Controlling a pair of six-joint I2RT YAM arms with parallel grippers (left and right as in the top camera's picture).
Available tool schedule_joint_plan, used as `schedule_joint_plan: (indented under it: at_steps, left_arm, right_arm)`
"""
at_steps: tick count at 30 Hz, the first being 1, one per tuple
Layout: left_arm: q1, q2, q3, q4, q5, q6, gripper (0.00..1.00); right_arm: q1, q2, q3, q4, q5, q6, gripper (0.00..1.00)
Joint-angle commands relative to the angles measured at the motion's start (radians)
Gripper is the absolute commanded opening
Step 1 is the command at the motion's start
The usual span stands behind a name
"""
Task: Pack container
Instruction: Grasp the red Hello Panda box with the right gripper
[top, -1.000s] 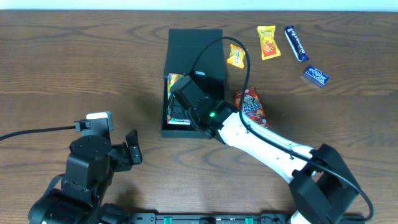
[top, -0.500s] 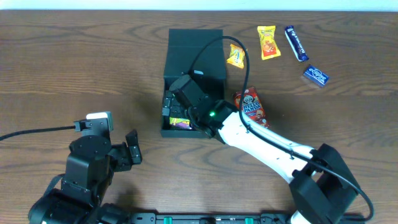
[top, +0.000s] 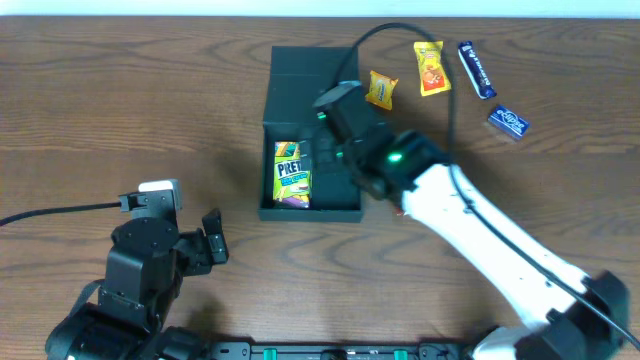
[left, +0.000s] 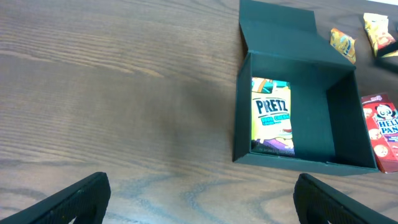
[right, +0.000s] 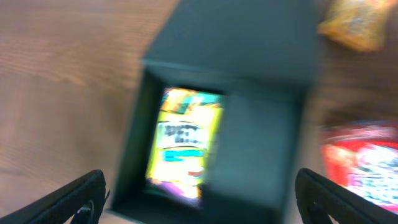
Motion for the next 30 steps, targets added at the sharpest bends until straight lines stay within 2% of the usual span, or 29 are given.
schedule_joint_plan:
  at_steps: [1, 6, 12, 21, 30]
  left_arm:
    - [0.003, -0.003, 0.021, -0.003, -0.019, 0.006, 0.95]
    - [0.003, -0.003, 0.021, -0.003, -0.019, 0.006, 0.95]
    - [0.003, -0.003, 0.021, -0.003, -0.019, 0.006, 0.95]
    - [0.003, -0.003, 0.021, -0.003, -0.019, 0.006, 0.95]
    - [0.003, -0.003, 0.021, -0.003, -0.019, 0.006, 0.95]
  right_arm:
    - [-0.067, -0.043, 0.018, -0.054, 0.061, -0.114, 0.97]
    - [-0.179, -0.053, 0.008, -0.164, 0.07, -0.224, 0.99]
    - [-0.257, -0.053, -0.053, -0.161, 0.08, -0.255, 0.99]
    - [-0.323, -0.044, -0.262, -0.008, -0.005, -0.398, 0.99]
    - [-0.323, 0.008, -0.414, 0.141, -0.012, -0.439, 0.99]
